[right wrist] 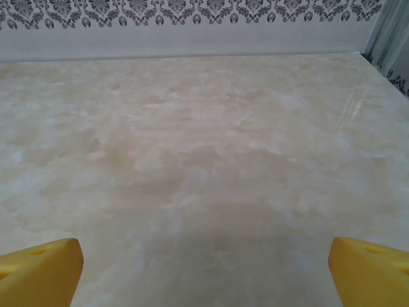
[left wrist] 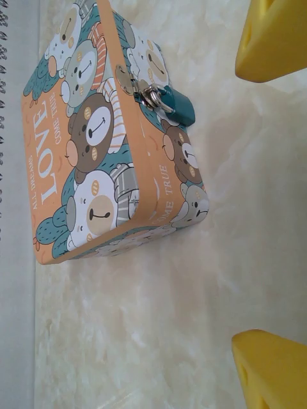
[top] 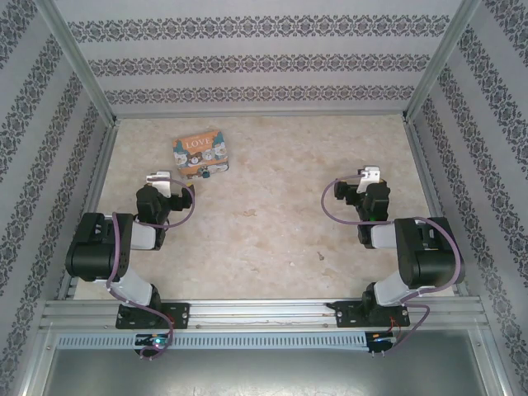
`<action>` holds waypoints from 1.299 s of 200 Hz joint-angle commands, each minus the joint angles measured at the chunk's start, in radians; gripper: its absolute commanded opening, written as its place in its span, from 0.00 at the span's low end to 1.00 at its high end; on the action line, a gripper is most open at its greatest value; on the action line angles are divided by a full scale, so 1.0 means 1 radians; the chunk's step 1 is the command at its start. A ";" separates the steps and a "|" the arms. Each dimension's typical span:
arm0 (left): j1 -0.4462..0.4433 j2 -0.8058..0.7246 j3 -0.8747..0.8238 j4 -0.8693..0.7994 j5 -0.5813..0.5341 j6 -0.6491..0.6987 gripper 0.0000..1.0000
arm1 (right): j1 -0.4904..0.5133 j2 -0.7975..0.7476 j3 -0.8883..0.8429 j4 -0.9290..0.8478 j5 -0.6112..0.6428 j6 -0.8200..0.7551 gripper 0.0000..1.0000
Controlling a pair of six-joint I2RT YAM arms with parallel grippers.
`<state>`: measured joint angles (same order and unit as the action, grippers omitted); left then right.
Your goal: Unlock the padlock with the key
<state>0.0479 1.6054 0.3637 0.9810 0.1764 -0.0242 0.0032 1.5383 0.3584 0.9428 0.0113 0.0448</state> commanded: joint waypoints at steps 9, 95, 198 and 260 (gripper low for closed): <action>0.001 -0.009 0.016 -0.011 0.014 0.026 0.99 | 0.009 -0.007 0.020 0.000 0.015 -0.013 0.98; 0.001 -0.009 0.017 -0.011 0.014 0.026 0.99 | 0.010 -0.007 0.019 0.001 0.014 -0.014 0.98; 0.001 -0.009 0.016 -0.012 -0.037 0.009 0.99 | 0.008 -0.007 0.020 0.001 0.010 -0.011 0.98; 0.002 -0.006 -0.029 0.082 -0.064 -0.010 0.99 | 0.004 -0.013 0.004 0.021 0.024 -0.001 0.98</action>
<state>0.0479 1.6054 0.3630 0.9802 0.1421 -0.0189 0.0044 1.5383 0.3584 0.9424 0.0116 0.0452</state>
